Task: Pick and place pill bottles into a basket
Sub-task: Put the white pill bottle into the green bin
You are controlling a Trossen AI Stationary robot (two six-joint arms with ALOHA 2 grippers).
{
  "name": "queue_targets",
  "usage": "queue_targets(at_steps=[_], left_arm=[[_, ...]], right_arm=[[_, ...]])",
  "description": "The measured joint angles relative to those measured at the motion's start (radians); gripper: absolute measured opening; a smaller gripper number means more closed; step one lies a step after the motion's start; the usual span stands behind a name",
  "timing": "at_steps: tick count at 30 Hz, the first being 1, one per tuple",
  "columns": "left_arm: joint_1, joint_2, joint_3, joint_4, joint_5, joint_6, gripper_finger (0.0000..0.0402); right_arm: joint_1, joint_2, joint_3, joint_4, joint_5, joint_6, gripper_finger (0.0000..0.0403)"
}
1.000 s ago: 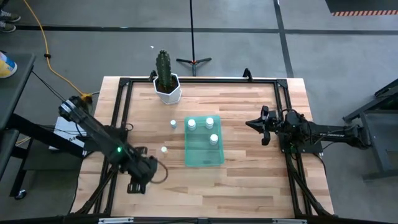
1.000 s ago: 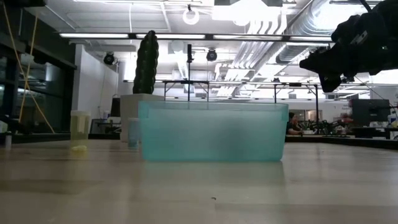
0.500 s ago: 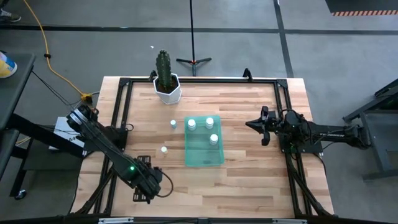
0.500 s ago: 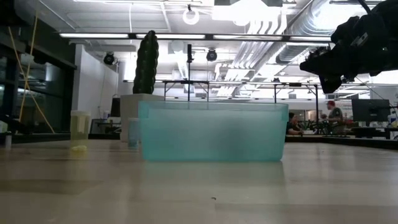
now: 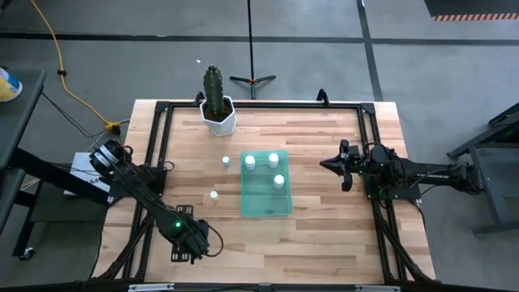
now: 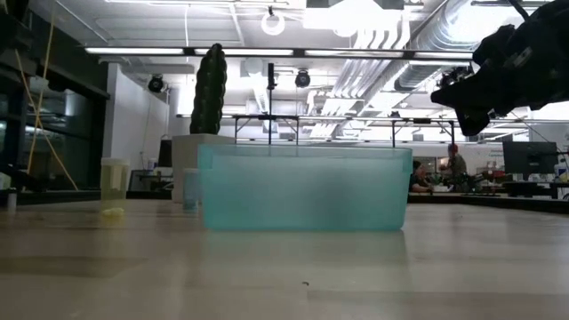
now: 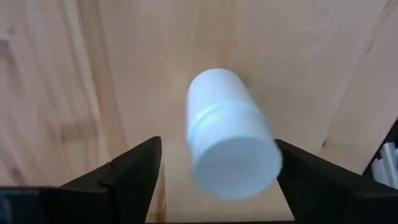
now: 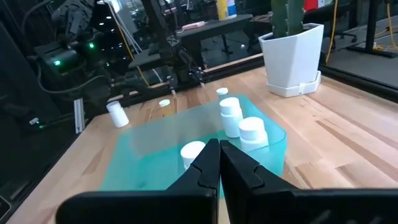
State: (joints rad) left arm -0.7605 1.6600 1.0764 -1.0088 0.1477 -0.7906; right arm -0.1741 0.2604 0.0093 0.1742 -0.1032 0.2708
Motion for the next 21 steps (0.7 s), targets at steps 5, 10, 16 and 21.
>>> queue_targets(at_steps=[5, 10, 16, 21], left_arm=[[0.0, 0.0, -0.008, 0.027, -0.003, 0.0, 0.0321], [-0.006, 0.0, -0.008, 0.03, 0.005, 0.008, 0.0303], [-0.006, 0.0, -0.008, 0.045, 0.014, 0.015, 0.0282], [-0.006, 0.0, -0.008, 0.046, -0.007, 0.02, 0.0268]], right_arm=[[0.0, 0.0, 0.0, -0.009, -0.007, 0.001, 0.0001], [0.0, 0.0, 0.0, -0.013, -0.007, 0.001, 0.0001], [0.0, 0.0, 0.0, -0.013, -0.009, -0.001, 0.0001], [0.0, 0.0, 0.0, -0.013, -0.009, -0.001, 0.0002]])
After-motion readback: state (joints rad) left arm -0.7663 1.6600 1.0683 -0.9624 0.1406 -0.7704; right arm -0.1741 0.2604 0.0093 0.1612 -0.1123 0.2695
